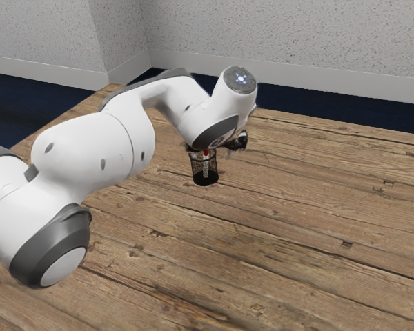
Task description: Take the marker out of the pen holder and place it to the left of the pen holder.
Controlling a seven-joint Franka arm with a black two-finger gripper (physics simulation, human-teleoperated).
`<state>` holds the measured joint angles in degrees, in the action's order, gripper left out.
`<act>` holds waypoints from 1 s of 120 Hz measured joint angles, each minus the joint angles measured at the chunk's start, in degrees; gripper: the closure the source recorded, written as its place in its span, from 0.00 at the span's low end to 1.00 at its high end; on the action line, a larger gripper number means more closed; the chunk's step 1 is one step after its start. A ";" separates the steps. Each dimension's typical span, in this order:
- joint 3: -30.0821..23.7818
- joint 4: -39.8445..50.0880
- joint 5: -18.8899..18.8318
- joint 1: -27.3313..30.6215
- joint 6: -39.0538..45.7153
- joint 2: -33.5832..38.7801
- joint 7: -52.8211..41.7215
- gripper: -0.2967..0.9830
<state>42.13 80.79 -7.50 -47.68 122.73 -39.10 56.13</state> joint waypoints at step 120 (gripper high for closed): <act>-6.14 -2.32 0.41 14.08 24.38 -7.37 11.95 0.30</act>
<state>35.98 78.47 -7.10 -33.59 147.11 -46.47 68.08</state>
